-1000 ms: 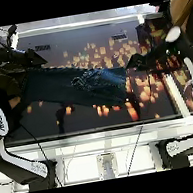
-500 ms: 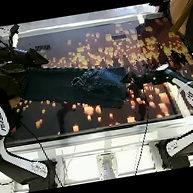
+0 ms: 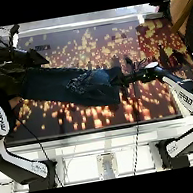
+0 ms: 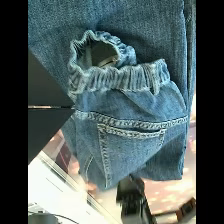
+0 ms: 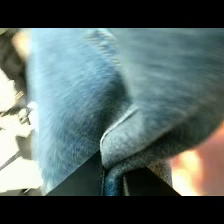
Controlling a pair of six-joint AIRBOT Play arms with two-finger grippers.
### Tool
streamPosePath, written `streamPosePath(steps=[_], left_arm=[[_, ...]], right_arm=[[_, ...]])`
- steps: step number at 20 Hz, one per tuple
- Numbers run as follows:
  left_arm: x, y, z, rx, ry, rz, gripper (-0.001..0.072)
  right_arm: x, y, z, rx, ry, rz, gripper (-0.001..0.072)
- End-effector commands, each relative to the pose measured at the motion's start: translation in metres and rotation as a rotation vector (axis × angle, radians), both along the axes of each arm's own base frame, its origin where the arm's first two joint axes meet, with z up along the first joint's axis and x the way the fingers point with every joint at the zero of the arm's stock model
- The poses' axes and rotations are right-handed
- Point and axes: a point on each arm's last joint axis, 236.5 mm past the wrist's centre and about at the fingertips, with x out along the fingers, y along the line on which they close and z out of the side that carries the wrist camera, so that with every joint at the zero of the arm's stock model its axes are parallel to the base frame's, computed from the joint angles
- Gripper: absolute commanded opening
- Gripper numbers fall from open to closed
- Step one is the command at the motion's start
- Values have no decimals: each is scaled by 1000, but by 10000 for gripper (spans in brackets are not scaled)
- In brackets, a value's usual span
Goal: Fold the clothes and pants, and hang the long-sleeved shirts on hangers.
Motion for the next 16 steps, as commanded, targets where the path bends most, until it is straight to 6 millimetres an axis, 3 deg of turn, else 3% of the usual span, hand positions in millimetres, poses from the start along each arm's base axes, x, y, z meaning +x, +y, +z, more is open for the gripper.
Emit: streamPosePath(steps=[1,3,5,6,9,12,14,16], left_arm=[[3,0,-12,-3,26,0,21],[5,-3,-37,37,76,-8,21],[0,-13,-82,156,176,-23,21],[-7,-30,-103,202,210,-72,21],[-38,-112,-147,231,276,-252,21],[-75,-196,-190,267,279,-402,22],[-87,-230,-214,308,239,-443,21],[-92,-252,-226,331,197,-457,21]], right_arm=[[-2,-5,61,51,-74,54,45],[0,-29,91,-11,-110,20,45],[-4,-57,117,-88,-94,-35,45],[-8,-70,131,-126,-80,-62,45],[-17,-89,155,-249,-35,-83,44],[-9,-86,174,-298,-53,-111,44],[-8,-75,182,-301,-65,-99,44],[-8,-59,186,-300,-80,-64,44]])
